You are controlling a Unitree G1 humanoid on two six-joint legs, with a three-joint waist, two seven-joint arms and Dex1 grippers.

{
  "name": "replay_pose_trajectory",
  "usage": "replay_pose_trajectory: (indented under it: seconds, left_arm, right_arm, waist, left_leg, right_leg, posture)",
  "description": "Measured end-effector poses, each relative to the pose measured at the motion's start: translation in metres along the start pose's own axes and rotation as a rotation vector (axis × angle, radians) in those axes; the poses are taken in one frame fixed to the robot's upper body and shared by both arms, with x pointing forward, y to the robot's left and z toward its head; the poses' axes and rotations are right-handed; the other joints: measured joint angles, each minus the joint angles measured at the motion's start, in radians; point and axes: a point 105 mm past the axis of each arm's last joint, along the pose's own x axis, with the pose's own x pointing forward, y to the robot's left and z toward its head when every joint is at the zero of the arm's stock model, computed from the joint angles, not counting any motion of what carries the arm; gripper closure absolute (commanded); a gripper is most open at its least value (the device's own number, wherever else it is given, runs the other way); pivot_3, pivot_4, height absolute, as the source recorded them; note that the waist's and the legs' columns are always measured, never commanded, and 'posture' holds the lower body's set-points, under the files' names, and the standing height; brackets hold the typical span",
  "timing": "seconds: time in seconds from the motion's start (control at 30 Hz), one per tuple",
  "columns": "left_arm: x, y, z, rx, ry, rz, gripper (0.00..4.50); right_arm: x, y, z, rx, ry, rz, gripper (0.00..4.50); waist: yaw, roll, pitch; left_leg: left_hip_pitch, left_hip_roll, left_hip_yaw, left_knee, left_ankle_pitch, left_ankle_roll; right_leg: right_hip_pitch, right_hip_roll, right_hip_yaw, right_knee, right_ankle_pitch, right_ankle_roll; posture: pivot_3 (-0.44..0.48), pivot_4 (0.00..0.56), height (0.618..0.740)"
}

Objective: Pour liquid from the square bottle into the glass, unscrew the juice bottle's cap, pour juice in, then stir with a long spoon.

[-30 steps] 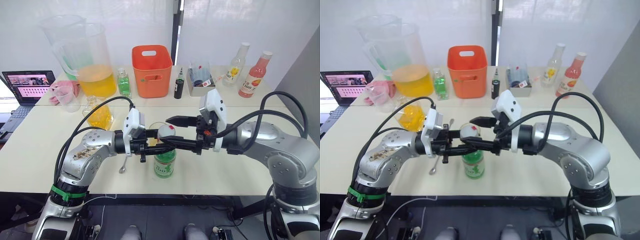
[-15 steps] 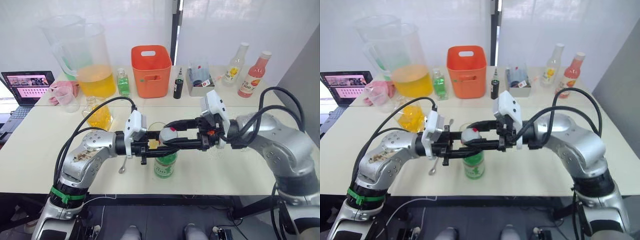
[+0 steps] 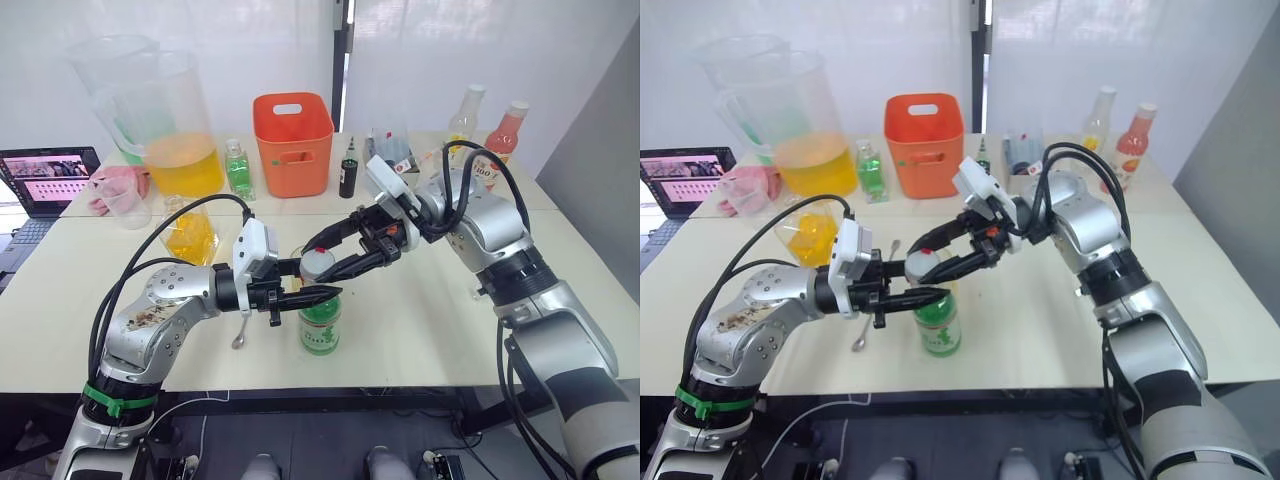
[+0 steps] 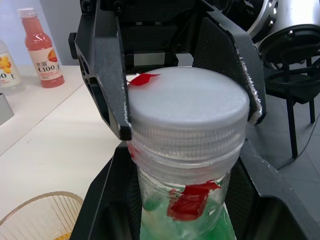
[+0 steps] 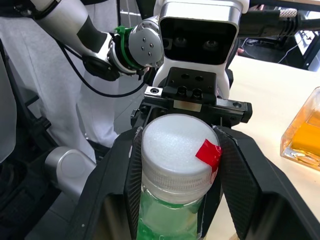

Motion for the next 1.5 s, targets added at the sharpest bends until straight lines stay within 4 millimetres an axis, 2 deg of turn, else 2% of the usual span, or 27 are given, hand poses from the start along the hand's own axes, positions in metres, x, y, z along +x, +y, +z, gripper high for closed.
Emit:
replay_pose_trajectory:
  seconds: [0.03, 0.2, 0.23, 0.4, 0.5, 0.77, 0.87, 0.97, 1.13, 1.3, 1.4, 1.5]
  left_arm:
    - [0.000, 0.000, 0.000, 0.000, 0.000, 0.000, 2.88]
    - [0.006, -0.007, 0.004, 0.024, -0.005, -0.037, 2.88]
    - [0.007, -0.008, 0.004, 0.025, -0.006, -0.041, 2.88]
    - [0.009, -0.010, 0.004, 0.027, -0.012, -0.051, 2.88]
    - [0.009, -0.010, 0.004, 0.026, -0.015, -0.052, 2.88]
    - [0.012, -0.004, 0.001, 0.001, -0.029, -0.058, 2.88]
    - [0.015, -0.003, 0.001, -0.009, -0.035, -0.071, 2.88]
    - [0.017, -0.001, -0.001, -0.022, -0.045, -0.080, 2.88]
    - [0.021, 0.001, -0.002, -0.020, -0.048, -0.102, 2.88]
    - [0.024, 0.001, -0.002, -0.017, -0.054, -0.122, 2.88]
    - [0.024, 0.001, -0.002, -0.015, -0.054, -0.123, 2.88]
    - [0.024, 0.001, -0.002, -0.012, -0.053, -0.123, 2.88]
  right_arm:
    - [-0.002, 0.000, 0.000, 0.001, 0.003, -0.001, 1.76]
    - [-0.004, 0.004, -0.003, 0.011, 0.032, 0.009, 0.12]
    - [-0.008, 0.004, -0.002, 0.008, 0.035, -0.001, 0.02]
    - [-0.027, 0.015, 0.008, -0.007, -0.028, -0.095, 0.02]
    - [-0.032, 0.025, 0.007, 0.033, -0.089, -0.190, 0.02]
    - [-0.032, 0.046, 0.016, 0.091, -0.149, -0.555, 0.02]
    - [-0.024, 0.056, 0.018, 0.110, -0.136, -0.636, 0.02]
    - [-0.015, 0.065, 0.011, 0.138, -0.096, -0.681, 0.02]
    - [-0.017, 0.059, 0.007, 0.168, -0.081, -0.801, 0.02]
    - [-0.011, 0.054, 0.005, 0.189, -0.089, -0.843, 0.02]
    - [-0.011, 0.053, 0.004, 0.195, -0.091, -0.852, 0.80]
    - [-0.010, 0.053, 0.005, 0.197, -0.095, -0.851, 1.81]
  waist:
    - [-0.001, 0.000, 0.000]
    - [0.001, 0.000, 0.000]
    - [0.004, 0.000, 0.000]
    - [0.016, 0.000, 0.000]
    - [0.021, 0.000, 0.000]
    - [0.026, 0.000, 0.000]
    - [0.029, 0.000, 0.000]
    - [0.035, 0.000, 0.000]
    - [0.045, 0.000, 0.000]
    - [0.051, 0.000, 0.000]
    - [0.051, 0.000, 0.000]
    - [0.050, 0.000, 0.000]
  left_leg:
    - [0.000, 0.000, 0.000, 0.000, 0.000, 0.000]
    - [-0.004, 0.000, 0.000, 0.000, 0.000, 0.000]
    - [-0.005, 0.000, 0.000, 0.000, 0.000, 0.000]
    - [-0.007, 0.000, 0.000, 0.000, 0.000, 0.000]
    - [-0.007, 0.000, 0.000, 0.001, 0.000, 0.000]
    - [-0.007, -0.001, 0.000, 0.001, 0.000, 0.000]
    - [-0.007, -0.001, 0.000, 0.001, 0.000, 0.000]
    - [-0.007, -0.001, 0.000, 0.002, 0.000, 0.000]
    - [-0.006, -0.001, 0.000, 0.002, 0.000, 0.000]
    - [-0.007, -0.001, 0.000, 0.002, 0.000, 0.000]
    - [-0.007, -0.001, 0.000, 0.002, 0.000, 0.000]
    - [-0.007, -0.001, 0.000, 0.002, 0.000, 0.000]
  right_leg:
    - [0.000, 0.000, 0.000, 0.000, 0.000, 0.000]
    - [-0.002, 0.000, 0.000, -0.002, 0.000, 0.000]
    - [-0.002, 0.000, 0.000, -0.002, 0.000, -0.001]
    - [-0.005, 0.000, 0.000, -0.003, 0.003, -0.006]
    - [-0.005, 0.000, 0.000, -0.002, 0.003, -0.006]
    - [-0.005, 0.000, 0.000, -0.002, 0.002, -0.004]
    - [-0.004, 0.000, 0.000, -0.002, 0.002, -0.004]
    - [-0.003, 0.000, 0.000, -0.003, 0.001, -0.003]
    - [-0.003, 0.000, 0.000, -0.003, 0.000, -0.001]
    - [-0.003, 0.000, 0.000, -0.004, 0.000, -0.001]
    - [-0.002, 0.000, 0.000, -0.004, 0.000, -0.001]
    - [-0.002, 0.000, 0.000, -0.004, 0.000, 0.000]
  posture:
    - [0.000, 0.150, 0.740]
    - [0.000, 0.150, 0.740]
    - [0.000, 0.150, 0.740]
    - [0.000, 0.150, 0.740]
    - [0.000, 0.150, 0.740]
    - [0.000, 0.150, 0.740]
    - [0.000, 0.150, 0.740]
    - [0.000, 0.150, 0.740]
    - [0.000, 0.150, 0.740]
    - [0.000, 0.150, 0.740]
    - [0.000, 0.150, 0.740]
    - [0.000, 0.150, 0.740]
